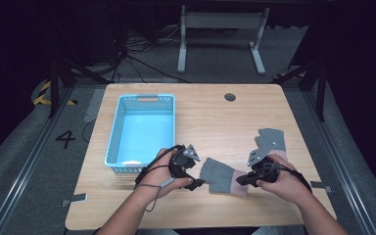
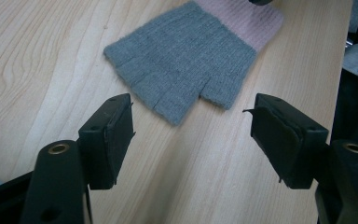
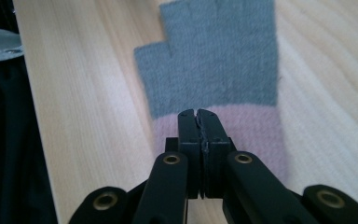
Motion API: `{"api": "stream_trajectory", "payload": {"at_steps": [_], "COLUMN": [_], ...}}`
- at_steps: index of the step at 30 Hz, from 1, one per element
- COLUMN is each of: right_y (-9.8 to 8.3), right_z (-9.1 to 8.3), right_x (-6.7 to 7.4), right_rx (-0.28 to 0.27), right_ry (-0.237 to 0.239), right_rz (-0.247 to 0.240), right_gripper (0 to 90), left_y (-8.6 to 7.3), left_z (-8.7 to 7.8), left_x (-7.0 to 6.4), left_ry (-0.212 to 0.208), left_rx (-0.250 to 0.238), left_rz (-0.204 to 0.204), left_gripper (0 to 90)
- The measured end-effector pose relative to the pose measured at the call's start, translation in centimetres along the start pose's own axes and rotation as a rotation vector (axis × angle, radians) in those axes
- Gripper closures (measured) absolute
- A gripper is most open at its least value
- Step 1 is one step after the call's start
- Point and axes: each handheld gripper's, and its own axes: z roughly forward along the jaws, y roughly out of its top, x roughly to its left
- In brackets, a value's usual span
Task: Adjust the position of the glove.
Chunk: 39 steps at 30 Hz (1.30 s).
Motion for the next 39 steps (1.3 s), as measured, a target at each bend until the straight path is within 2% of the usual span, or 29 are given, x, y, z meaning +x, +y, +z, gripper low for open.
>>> {"api": "stream_trajectory", "payload": {"at_steps": [8,12,21,26,33,39], "right_y": [-0.5,-0.7,-0.9,-1.1,-1.3,-1.1], "right_z": [0.5,0.8,1.5,1.3,1.0,0.4], "right_x": [0.9,1.3,0.8,0.3,-0.5,-0.3], "right_rx": [0.054,0.077,0.100,0.086,0.066,0.040], "right_ry": [0.101,0.131,0.109,0.068,0.036,0.044], "right_rz": [-0.059,-0.062,-0.059,-0.048,-0.040,-0.042], "right_gripper": [89.5,89.5,89.5,89.5,89.4,87.8], "left_y": [0.4,0.5,0.6,0.5,0.5,0.4], "left_z": [0.1,0.2,0.2,0.1,-0.1,-0.2], "left_x": [0.1,0.1,0.1,0.0,0.2,0.3], "left_ry": [-0.008,-0.008,-0.008,-0.006,-0.003,-0.001], "left_rx": [0.002,-0.003,-0.002,-0.002,-0.005,-0.008], "left_rz": [0.009,0.012,0.016,0.006,0.010,0.007], "left_gripper": [30.5,30.5,30.5,30.5,30.5,30.5]}}
